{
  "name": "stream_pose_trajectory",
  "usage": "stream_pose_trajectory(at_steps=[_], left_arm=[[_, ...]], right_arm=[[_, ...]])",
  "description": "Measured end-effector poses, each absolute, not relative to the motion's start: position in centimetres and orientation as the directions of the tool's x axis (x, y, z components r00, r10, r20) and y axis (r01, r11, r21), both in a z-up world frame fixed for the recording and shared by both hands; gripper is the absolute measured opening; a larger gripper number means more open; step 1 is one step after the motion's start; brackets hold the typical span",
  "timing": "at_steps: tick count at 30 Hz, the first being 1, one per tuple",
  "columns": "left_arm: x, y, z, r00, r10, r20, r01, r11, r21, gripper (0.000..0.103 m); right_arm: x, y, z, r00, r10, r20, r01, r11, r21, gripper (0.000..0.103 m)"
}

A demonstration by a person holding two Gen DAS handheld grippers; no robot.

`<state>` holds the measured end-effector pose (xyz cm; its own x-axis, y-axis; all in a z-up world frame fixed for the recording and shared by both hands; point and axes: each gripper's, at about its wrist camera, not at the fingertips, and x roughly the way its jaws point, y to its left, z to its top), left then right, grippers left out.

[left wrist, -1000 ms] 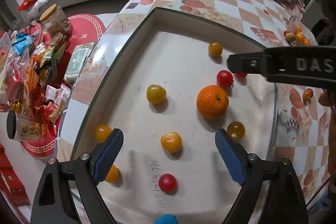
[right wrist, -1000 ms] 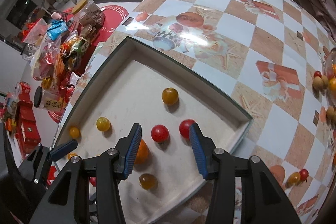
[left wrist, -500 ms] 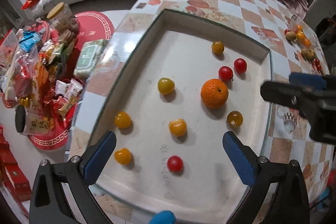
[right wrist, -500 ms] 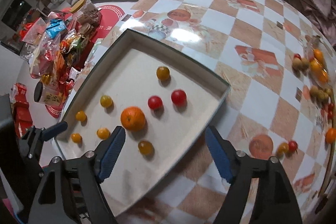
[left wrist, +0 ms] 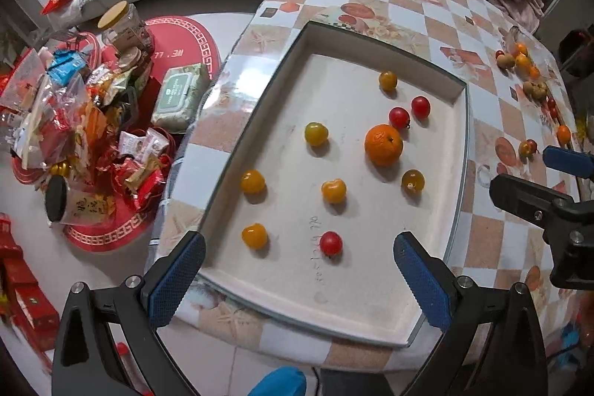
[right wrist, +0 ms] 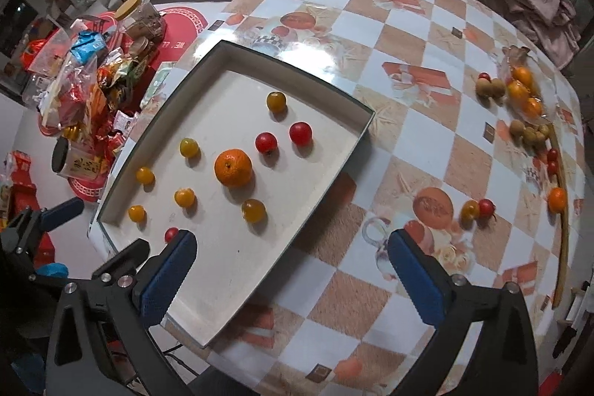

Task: Organize fruits

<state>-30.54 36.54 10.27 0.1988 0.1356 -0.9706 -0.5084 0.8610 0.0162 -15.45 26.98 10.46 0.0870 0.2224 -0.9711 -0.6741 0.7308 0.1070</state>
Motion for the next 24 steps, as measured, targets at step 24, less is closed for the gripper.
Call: stream_pose_trajectory(at_steps=[24], left_arm=[[-30.6, 35.6, 13.4, 0.190, 0.187, -0.964, -0.388, 0.916, 0.101, 0.102]], right_arm=[[-17.3, 26.8, 13.1, 0.119, 0.160, -0.980, -0.674, 0.737, 0.038, 0.103]])
